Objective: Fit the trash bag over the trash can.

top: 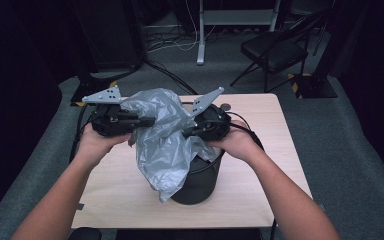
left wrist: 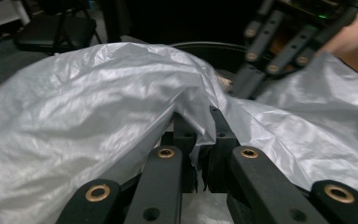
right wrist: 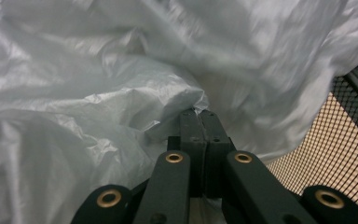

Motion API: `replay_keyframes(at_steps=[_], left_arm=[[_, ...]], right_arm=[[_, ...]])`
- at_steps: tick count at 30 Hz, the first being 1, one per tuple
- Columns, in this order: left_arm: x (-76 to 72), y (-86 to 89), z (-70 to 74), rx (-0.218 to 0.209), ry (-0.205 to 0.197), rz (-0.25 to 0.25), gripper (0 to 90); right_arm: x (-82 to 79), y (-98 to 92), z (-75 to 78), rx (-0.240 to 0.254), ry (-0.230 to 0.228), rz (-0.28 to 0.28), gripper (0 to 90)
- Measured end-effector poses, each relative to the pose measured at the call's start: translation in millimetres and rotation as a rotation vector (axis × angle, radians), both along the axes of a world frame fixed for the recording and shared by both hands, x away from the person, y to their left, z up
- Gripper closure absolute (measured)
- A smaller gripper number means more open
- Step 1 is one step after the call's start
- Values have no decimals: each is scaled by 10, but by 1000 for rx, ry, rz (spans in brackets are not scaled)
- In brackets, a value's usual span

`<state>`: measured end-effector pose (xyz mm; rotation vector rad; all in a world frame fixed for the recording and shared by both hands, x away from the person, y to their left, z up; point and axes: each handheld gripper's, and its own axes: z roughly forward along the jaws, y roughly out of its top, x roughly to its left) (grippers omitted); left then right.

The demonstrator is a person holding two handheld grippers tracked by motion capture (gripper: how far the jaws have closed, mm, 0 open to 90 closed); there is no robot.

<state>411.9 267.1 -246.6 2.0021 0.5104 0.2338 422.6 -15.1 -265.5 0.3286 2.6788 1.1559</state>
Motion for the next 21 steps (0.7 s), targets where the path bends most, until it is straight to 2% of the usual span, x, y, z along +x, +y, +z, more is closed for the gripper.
replay_keyframes(at_steps=[10, 13, 18, 21], left_arm=[[-62, -173, -59, 15, 9, -64, 854], [-58, -240, -90, 20, 17, -77, 854], [-38, -321, -125, 60, 7, -74, 854], [-5, -324, -142, 79, 18, -69, 855]], right_arm=[[118, 62, 42, 37, -13, -36, 895], [132, 76, 32, 45, -34, -44, 895], [165, 93, 35, 34, -44, -66, 892], [165, 76, 33, 33, -53, -70, 878]])
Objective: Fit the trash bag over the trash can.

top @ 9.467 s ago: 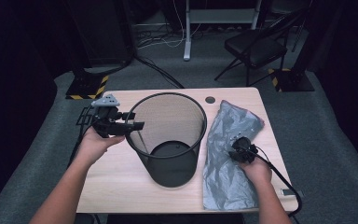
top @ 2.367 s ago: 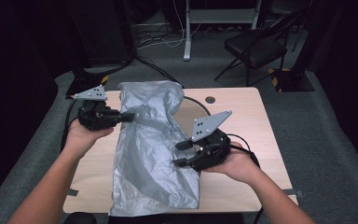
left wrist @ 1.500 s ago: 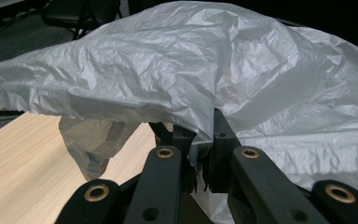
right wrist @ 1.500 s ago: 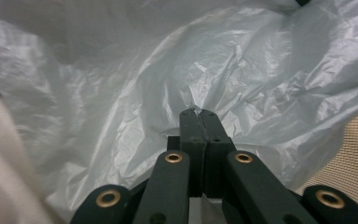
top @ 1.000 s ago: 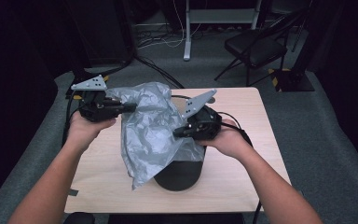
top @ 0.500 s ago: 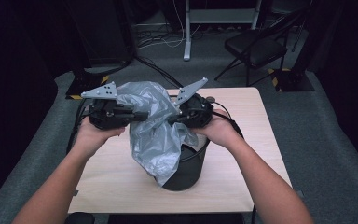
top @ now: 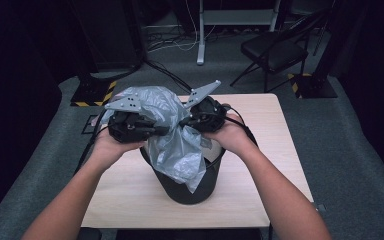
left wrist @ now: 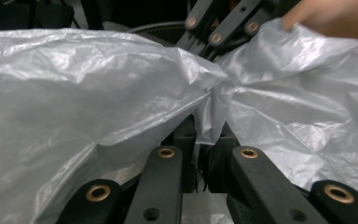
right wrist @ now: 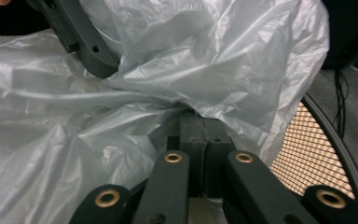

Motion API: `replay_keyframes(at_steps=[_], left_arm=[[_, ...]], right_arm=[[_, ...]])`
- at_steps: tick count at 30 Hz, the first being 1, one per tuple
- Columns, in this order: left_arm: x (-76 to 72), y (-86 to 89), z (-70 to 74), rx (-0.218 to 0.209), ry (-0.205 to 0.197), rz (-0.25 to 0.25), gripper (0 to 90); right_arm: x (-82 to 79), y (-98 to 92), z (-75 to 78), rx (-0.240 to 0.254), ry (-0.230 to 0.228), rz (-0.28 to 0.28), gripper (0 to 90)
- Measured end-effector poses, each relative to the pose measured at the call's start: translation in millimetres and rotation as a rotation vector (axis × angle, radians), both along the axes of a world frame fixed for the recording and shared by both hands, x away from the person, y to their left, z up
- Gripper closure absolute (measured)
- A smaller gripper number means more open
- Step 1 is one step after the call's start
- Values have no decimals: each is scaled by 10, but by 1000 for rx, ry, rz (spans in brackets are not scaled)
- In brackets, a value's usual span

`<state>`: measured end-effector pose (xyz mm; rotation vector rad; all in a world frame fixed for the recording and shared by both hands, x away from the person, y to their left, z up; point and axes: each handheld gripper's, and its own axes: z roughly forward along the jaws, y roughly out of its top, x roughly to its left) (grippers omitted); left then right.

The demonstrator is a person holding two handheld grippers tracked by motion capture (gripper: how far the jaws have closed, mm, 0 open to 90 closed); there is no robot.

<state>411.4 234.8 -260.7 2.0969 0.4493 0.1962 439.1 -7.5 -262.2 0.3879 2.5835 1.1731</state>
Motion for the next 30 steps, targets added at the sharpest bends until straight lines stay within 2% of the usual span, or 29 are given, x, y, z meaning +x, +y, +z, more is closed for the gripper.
replay_keyframes(at_steps=[2, 4, 6, 8, 9, 10, 11, 13, 15, 16, 17, 18, 21, 23, 24, 25, 30], left_arm=[[20, -13, -13, 18, -1, 7, 855], [31, -29, -31, 29, 2, 11, 855], [26, -46, -43, 36, -5, 17, 855], [26, -53, -50, 39, -14, 22, 854], [28, -54, -52, 41, -13, 26, 854], [32, -57, -55, 41, -13, 27, 854], [38, -65, -59, 42, -12, 31, 854], [40, -65, -60, 40, -12, 31, 854], [43, -67, -61, 40, -13, 34, 854], [45, -68, -63, 40, -13, 32, 854], [41, -75, -68, 40, -10, 37, 854], [41, -75, -68, 40, -10, 37, 854], [35, -77, -69, 41, -14, 38, 853], [36, -75, -66, 41, -16, 38, 853], [35, -74, -65, 38, -14, 40, 853], [36, -73, -64, 38, -12, 41, 853], [39, -73, -63, 37, -7, 47, 853]], right_arm=[[-10, -43, -1, 6, 8, -3, 806], [-19, -104, 0, 14, 5, -18, 690], [-34, -185, 20, 34, 12, -30, 625], [-96, -276, 60, 69, -1, -44, 593], [-181, -347, 98, 99, -7, -39, 574], [-181, -347, 98, 99, -7, -39, 574], [-290, -396, 127, 104, -33, -34, 566], [-348, -423, 141, 110, -38, -30, 566], [-518, -502, 186, 126, -58, -9, 566], [-518, -502, 186, 126, -58, -9, 566], [-617, -543, 201, 150, -30, 35, 555], [-617, -543, 201, 150, -30, 35, 555], [-756, -543, 153, 157, 28, 114, 519], [-878, -498, 61, 135, 49, 155, 479], [-878, -498, 61, 135, 49, 155, 479], [-932, -467, -1, 110, 53, 178, 468], [-964, -433, -67, 81, 75, 210, 463]])
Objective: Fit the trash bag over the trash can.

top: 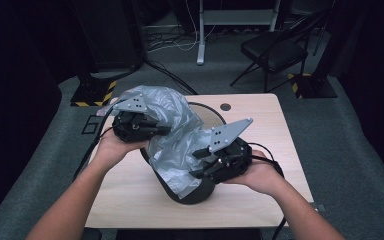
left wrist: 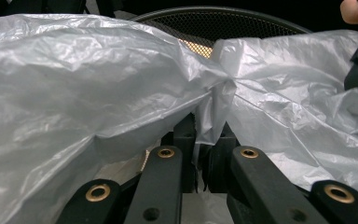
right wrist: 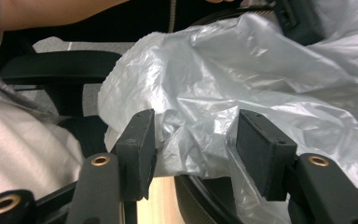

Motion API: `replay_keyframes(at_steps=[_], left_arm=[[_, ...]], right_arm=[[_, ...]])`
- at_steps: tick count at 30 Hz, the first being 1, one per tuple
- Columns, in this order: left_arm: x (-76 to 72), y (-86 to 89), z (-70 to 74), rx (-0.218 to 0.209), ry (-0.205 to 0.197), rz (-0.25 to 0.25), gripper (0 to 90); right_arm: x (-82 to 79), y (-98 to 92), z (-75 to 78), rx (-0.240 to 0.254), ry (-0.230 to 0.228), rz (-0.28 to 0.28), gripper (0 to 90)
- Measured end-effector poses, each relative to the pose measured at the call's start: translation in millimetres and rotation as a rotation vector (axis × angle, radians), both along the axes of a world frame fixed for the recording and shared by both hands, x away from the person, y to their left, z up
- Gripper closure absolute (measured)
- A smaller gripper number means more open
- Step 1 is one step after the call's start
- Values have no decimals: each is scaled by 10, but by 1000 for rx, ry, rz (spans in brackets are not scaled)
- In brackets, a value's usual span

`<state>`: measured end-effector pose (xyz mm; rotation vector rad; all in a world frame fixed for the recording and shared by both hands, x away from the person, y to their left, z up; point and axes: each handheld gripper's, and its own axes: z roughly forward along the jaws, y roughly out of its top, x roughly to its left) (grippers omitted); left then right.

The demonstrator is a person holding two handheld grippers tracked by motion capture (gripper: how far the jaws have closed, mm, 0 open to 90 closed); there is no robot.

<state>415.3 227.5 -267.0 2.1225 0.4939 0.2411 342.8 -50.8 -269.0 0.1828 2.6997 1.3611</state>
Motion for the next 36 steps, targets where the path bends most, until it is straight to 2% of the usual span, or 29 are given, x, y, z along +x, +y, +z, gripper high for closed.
replay_keyframes(at_steps=[5, 6, 7, 8, 9, 13, 16, 25, 27, 29, 32, 33, 36], left_arm=[[4, 2, -3, 5, -1, 1, 853], [2, 4, -2, 5, -3, 2, 853], [1, 8, 0, 4, -6, 1, 853], [-2, 9, 3, 3, -7, 3, 853], [-3, 11, 6, 1, -8, 4, 853], [-5, 27, 19, -2, -8, 6, 853], [-11, 49, 31, -4, -12, 8, 852], [-32, 94, 69, -21, -22, 20, 852], [-31, 97, 76, -26, -22, 20, 852], [-32, 96, 77, -27, -22, 20, 853], [-31, 92, 78, -41, -18, 18, 853], [-32, 80, 75, -46, -13, 12, 853], [-31, 65, 69, -43, -11, 5, 853]], right_arm=[[37, 45, -46, -39, 32, 10, 514], [52, 57, -61, -52, 43, 15, 538], [54, 68, -75, -55, 51, 48, 623], [54, 68, -75, -55, 51, 48, 623], [27, 79, -61, -62, 42, 64, 699], [16, 90, -41, -74, 27, 83, 731], [31, 85, -33, -69, 36, 93, 744], [36, 23, 24, -1, 43, 97, 823], [63, -26, 66, 36, 32, 79, 860], [76, -35, 75, 40, 21, 67, 865], [135, -27, 75, 27, 1, 28, 872], [195, -7, 57, 9, -11, 0, 873], [261, 16, 39, -6, -14, -27, 873]])
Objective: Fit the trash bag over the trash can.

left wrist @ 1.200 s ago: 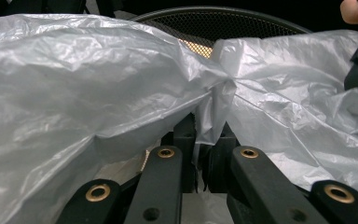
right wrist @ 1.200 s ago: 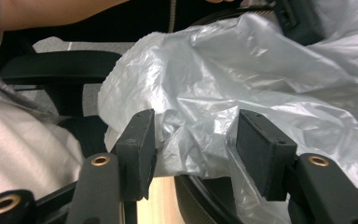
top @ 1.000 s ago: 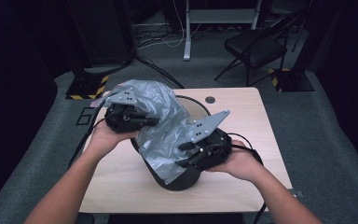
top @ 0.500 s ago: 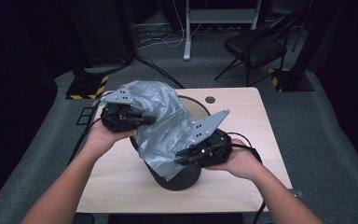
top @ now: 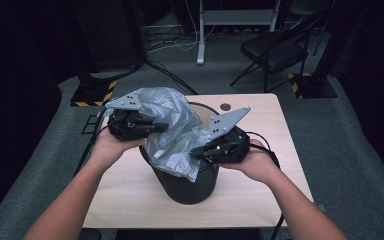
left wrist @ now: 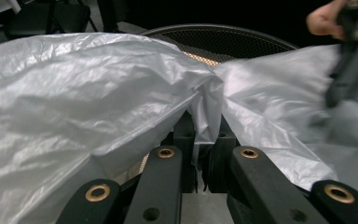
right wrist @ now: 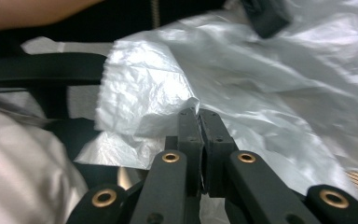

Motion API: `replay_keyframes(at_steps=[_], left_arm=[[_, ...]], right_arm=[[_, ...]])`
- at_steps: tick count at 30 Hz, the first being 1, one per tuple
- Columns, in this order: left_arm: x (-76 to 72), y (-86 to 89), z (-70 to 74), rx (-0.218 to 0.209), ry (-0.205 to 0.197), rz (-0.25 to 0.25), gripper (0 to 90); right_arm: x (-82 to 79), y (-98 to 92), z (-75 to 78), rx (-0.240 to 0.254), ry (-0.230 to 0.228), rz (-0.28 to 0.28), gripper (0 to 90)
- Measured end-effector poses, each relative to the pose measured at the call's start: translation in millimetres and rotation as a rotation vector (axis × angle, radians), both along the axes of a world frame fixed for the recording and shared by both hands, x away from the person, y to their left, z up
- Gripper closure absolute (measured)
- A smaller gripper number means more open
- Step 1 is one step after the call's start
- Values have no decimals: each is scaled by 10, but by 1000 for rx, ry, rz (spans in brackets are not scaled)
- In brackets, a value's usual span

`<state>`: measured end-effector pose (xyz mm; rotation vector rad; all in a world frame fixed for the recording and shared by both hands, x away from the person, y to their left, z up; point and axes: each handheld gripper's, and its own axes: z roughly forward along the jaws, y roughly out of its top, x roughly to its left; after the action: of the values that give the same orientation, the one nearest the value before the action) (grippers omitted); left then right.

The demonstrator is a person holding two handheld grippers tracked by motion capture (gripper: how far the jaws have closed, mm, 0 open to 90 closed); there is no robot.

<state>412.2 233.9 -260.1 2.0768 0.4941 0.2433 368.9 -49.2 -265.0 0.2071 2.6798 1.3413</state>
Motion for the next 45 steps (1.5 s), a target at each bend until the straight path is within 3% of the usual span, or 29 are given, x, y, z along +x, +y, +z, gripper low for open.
replay_keyframes(at_steps=[3, 4, 5, 8, 12, 15, 21, 24, 28, 31, 36, 38, 40, 43, 45], left_arm=[[3, -21, -6, 0, 3, -4, 852], [8, -28, -9, -3, 5, -6, 852], [12, -34, -13, -5, 7, -7, 853], [21, -59, -29, -13, 11, -13, 852], [12, -72, -39, -12, 11, -28, 853], [-13, -63, -36, -15, 15, -39, 854], [-64, -88, -54, -11, 21, -67, 854], [-69, -101, -61, -6, 16, -69, 854], [-48, -68, -50, 33, -24, -1, 854], [2, 65, 30, -14, -29, 43, 855], [10, 103, 57, 5, -47, 53, 855], [33, 111, 54, -7, -40, 67, 856], [35, 90, 47, -29, -25, 52, 856], [-5, 26, 15, -16, -25, 27, 855], [-24, 1, -11, -6, -24, 22, 855]], right_arm=[[126, 79, -36, -59, -18, -51, 874], [126, 79, -36, -59, -18, -51, 874], [187, 126, -67, -116, -35, -97, 874], [261, 148, -96, -130, -14, -139, 874], [312, 145, -97, -105, 14, -150, 845], [279, 99, -58, -49, 27, -144, 710], [231, -21, 89, 33, 20, -166, 599], [240, -30, 105, 32, 25, -161, 600], [250, -41, 97, 25, 15, -177, 596], [241, -69, 103, 36, 48, -148, 567], [134, -91, 110, 37, 37, -130, 528], [64, -89, 108, 38, 36, -118, 524], [-17, -78, 98, 46, 39, -85, 530], [-101, -31, 41, 18, 52, -34, 556], [-113, -8, -7, -5, 66, -31, 557]])
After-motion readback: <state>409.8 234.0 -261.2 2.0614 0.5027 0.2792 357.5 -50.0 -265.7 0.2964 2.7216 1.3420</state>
